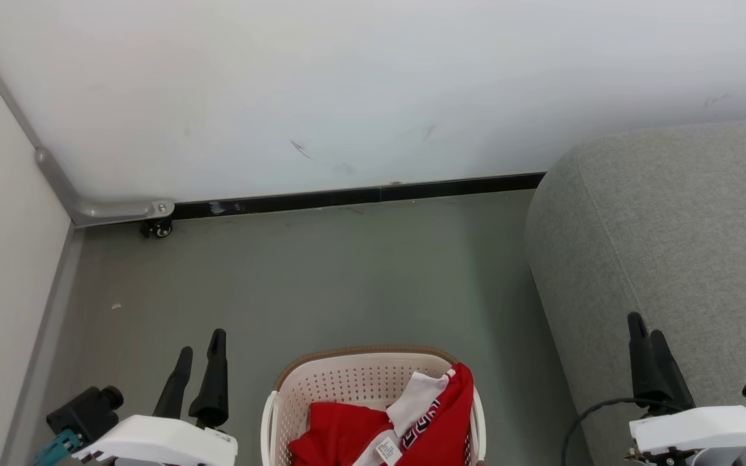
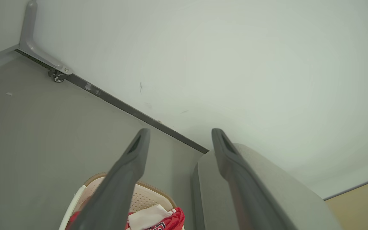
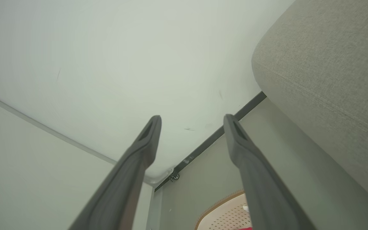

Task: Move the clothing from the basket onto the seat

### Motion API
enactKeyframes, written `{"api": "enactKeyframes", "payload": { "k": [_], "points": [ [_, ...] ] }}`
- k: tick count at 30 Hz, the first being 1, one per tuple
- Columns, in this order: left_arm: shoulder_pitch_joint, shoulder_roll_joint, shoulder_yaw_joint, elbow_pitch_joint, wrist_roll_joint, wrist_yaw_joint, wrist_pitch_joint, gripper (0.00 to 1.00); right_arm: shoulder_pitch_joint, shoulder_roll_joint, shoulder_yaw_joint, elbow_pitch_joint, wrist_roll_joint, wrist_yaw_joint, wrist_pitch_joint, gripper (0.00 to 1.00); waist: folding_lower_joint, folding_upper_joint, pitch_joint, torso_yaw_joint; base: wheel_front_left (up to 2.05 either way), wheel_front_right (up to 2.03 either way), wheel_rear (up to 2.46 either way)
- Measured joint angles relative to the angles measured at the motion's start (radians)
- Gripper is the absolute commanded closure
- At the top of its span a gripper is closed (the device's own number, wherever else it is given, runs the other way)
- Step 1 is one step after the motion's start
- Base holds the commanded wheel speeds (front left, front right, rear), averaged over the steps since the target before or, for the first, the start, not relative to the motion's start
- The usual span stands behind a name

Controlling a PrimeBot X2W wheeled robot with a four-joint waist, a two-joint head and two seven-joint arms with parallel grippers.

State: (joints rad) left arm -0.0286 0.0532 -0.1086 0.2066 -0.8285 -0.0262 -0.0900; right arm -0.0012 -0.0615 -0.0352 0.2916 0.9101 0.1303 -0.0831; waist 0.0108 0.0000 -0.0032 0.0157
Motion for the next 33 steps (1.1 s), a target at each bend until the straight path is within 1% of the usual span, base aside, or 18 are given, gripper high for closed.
{"api": "enactKeyframes", "payload": {
  "k": [7,12,17,30,33],
  "points": [
    [0.0,0.002,-0.035,-0.009,0.133,0.024,-0.024,0.0,0.0,0.003,0.002,0.002,-0.13,0.0,-0.024,0.0,-0.006,0.0,-0.001,0.007,0.0,0.0,0.0],
    [0.001,0.005,-0.054,-0.012,0.231,0.046,-0.041,0.0,0.001,0.006,0.003,0.006,-0.221,0.0,-0.044,0.0,-0.0084,0.0,-0.002,0.011,0.0,0.0,0.0],
    [0.002,0.008,-0.072,-0.012,0.322,0.076,-0.061,0.0,0.001,0.01,0.005,0.008,-0.308,0.0,-0.062,0.0,-0.0093,0.0,-0.003,0.012,0.0,0.0,0.0],
    [0.003,0.01,-0.119,0.003,0.535,0.133,-0.105,0.0,0.001,0.018,0.004,0.015,-0.513,0.0,-0.105,0.0,-0.0098,0.0,-0.002,0.015,0.0,0.0,0.0],
    [0.003,0.011,-0.127,0.004,0.58,0.141,-0.115,0.0,0.001,0.019,0.004,0.018,-0.562,0.0,-0.115,0.0,-0.0099,0.0,-0.001,0.017,0.0,0.0,0.0]
  ]
}}
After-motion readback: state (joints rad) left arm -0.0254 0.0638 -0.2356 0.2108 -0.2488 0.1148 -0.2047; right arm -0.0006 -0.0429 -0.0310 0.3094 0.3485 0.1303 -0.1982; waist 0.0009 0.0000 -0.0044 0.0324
